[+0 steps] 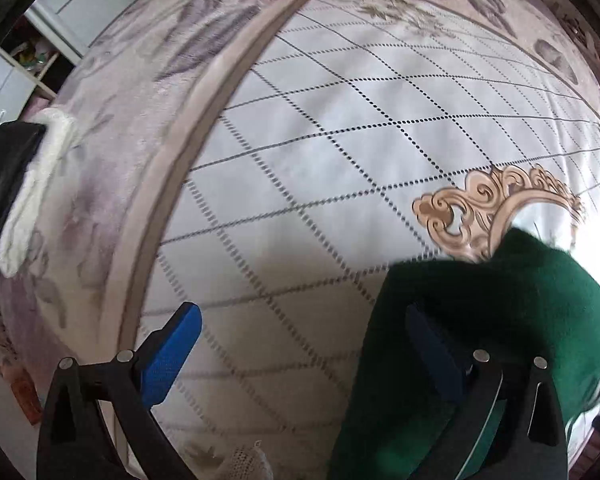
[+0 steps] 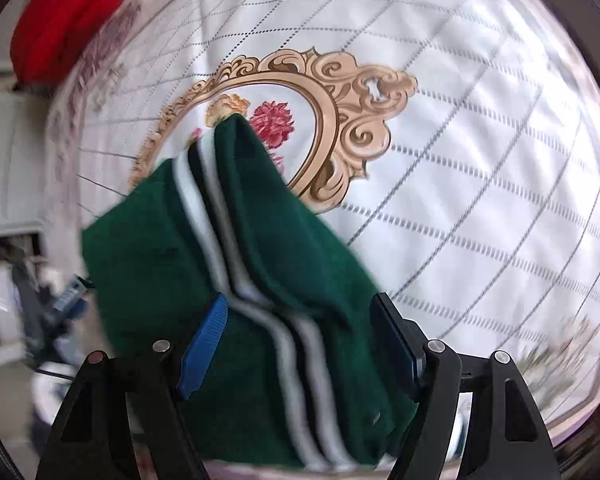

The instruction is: Fold large clothes

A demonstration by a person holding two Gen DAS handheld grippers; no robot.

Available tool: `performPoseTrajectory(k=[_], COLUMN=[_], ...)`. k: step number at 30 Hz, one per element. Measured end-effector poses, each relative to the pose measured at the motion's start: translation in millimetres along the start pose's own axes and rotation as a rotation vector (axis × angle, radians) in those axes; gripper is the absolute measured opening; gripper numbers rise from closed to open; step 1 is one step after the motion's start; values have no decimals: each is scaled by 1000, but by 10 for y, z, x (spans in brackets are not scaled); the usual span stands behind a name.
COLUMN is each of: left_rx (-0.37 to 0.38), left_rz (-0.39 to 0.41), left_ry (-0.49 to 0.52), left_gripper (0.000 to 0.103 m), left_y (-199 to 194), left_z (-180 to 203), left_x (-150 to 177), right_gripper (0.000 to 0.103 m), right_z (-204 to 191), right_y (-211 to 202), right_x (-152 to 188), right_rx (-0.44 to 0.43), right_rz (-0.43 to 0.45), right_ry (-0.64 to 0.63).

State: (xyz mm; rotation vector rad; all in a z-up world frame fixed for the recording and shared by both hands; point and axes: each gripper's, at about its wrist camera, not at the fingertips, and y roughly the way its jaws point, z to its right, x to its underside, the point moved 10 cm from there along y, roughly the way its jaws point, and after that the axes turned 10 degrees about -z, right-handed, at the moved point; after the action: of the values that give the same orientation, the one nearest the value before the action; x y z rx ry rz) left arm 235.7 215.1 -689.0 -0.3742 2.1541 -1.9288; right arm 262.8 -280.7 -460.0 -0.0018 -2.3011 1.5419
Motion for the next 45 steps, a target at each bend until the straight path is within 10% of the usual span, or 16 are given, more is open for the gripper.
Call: performPoseTrajectory(k=[7, 9, 10, 18, 21, 26, 33, 39, 45], left_rx=[-66, -93, -99, -18, -44, -56, -15, -72, 65], left_rz=[16, 14, 9, -23, -21, 3, 78, 47, 8], left_ry=[31, 56, 61, 32, 64, 106, 68, 116, 55], left_gripper=[103, 103, 103, 103, 103, 103, 103, 103, 103], left_y=[-229, -194, -172, -164, -30, -111, -292, 147, 135], left_z=[-19, -8, -1, 48, 115, 187, 379, 638, 489], left_x=[682, 813, 863, 1062, 1071, 946, 446, -31, -21], right_gripper=[73, 21, 17, 15, 17, 28, 54, 52, 53], right_z=[333, 308, 284, -4, 168, 431, -33, -1026, -1071], right_y=[564, 770, 758, -33, 424, 1160, 219, 566, 1095], right_x=[922, 1052, 1079, 1415, 1520, 1416, 864, 173, -619], right_rx=[16, -43, -38, -222, -65, 15, 72, -15, 172], right_rz=[-208, -250, -238, -106, -191, -341, -4, 37, 38], right_ry=[77, 69, 62, 111, 79, 162, 10, -220, -210])
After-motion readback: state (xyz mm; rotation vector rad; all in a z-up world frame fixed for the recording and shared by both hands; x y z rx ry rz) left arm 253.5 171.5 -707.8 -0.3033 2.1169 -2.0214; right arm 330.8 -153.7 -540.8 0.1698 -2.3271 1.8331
